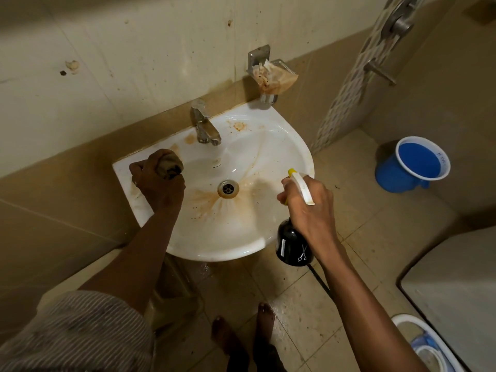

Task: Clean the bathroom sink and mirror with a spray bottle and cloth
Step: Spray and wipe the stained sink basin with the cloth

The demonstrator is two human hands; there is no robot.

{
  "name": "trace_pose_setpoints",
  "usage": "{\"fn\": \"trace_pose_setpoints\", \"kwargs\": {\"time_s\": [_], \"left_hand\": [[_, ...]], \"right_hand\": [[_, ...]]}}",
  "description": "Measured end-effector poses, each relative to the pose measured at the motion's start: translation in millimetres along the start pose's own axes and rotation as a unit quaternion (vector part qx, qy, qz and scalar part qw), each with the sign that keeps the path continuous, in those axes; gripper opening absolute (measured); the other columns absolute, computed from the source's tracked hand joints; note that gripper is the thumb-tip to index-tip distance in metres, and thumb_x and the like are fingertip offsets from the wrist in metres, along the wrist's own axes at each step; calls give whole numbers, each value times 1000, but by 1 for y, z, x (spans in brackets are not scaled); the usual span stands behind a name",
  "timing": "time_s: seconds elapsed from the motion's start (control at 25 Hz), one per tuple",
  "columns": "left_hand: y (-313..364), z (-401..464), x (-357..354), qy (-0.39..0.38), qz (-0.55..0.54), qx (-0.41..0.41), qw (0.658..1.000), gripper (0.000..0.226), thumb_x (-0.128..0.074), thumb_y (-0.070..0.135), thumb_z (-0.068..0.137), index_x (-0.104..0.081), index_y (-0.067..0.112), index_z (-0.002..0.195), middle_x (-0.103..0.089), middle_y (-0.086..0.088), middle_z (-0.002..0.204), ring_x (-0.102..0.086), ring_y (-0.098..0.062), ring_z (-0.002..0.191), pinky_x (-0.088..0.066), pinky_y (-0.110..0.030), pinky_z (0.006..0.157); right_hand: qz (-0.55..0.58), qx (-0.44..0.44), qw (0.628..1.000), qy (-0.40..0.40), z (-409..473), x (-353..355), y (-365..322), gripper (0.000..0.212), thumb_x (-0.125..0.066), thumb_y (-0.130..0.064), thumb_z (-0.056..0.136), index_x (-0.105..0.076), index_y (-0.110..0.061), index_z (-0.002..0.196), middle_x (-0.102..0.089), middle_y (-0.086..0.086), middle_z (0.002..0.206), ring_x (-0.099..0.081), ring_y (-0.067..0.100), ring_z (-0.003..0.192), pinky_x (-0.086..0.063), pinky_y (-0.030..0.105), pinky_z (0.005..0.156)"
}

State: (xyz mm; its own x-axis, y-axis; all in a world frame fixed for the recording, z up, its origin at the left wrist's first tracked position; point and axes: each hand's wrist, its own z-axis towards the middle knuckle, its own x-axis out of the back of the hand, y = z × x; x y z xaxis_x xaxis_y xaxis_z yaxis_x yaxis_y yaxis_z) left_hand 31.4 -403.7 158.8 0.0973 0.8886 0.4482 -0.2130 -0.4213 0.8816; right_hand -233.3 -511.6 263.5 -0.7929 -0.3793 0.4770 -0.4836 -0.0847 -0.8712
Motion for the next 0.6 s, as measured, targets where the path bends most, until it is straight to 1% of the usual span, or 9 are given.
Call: {"fn": "trace_pose_setpoints", "kwargs": {"time_s": [0.08, 0.2, 0.32, 0.4, 0.48, 0.6], "left_hand": [[-4, -4, -5, -26, 4, -9, 1000, 61, -57, -1, 54, -69, 31, 104, -37, 2, 113, -54, -36, 104, -61, -50, 63], [-10, -7, -13, -56, 8, -5, 998, 63, -56, 3, 52, -67, 35, 106, -34, 5, 109, -54, -36, 102, -59, -55, 66], [-7, -12, -16, -85, 9, 4, 996, 64, -58, -1, 53, -66, 36, 105, -34, 3, 109, -52, -38, 104, -59, -55, 67], [-8, -12, -17, -93, 9, 13, 996, 66, -58, -2, 53, -66, 36, 106, -34, 4, 109, -52, -38, 104, -59, -56, 68], [-11, -10, -17, -95, 7, 21, 995, 66, -58, -1, 52, -67, 35, 106, -33, 5, 109, -52, -37, 104, -59, -55, 68], [-10, -10, -16, -93, 1, 24, 995, 65, -57, -2, 53, -68, 34, 106, -33, 6, 110, -53, -37, 104, -61, -52, 64]], "right_hand": [[-10, -22, 999, 22, 3, 6, 5, 25, -59, -30, 99, -73, -15, 85, -77, -1, 67, -72, 12, 67, -58, 33, 68], [-30, -49, 998, 40, 0, 16, 16, 25, -57, -30, 99, -71, -16, 84, -78, 2, 71, -74, 23, 71, -61, 44, 71], [-60, -64, 995, 43, -12, 24, 30, 30, -54, -31, 98, -70, -13, 79, -76, 6, 72, -72, 28, 69, -61, 48, 68], [-67, -71, 994, 55, -19, 26, 40, 34, -52, -37, 95, -68, -12, 78, -75, 9, 73, -72, 31, 70, -60, 50, 68], [-60, -79, 993, 60, -24, 27, 48, 34, -52, -41, 93, -67, -14, 78, -76, 9, 74, -72, 32, 72, -60, 50, 69], [-55, -84, 994, 48, -33, 25, 53, 29, -55, -39, 96, -68, -20, 77, -76, 5, 72, -71, 28, 69, -59, 46, 67]]}}
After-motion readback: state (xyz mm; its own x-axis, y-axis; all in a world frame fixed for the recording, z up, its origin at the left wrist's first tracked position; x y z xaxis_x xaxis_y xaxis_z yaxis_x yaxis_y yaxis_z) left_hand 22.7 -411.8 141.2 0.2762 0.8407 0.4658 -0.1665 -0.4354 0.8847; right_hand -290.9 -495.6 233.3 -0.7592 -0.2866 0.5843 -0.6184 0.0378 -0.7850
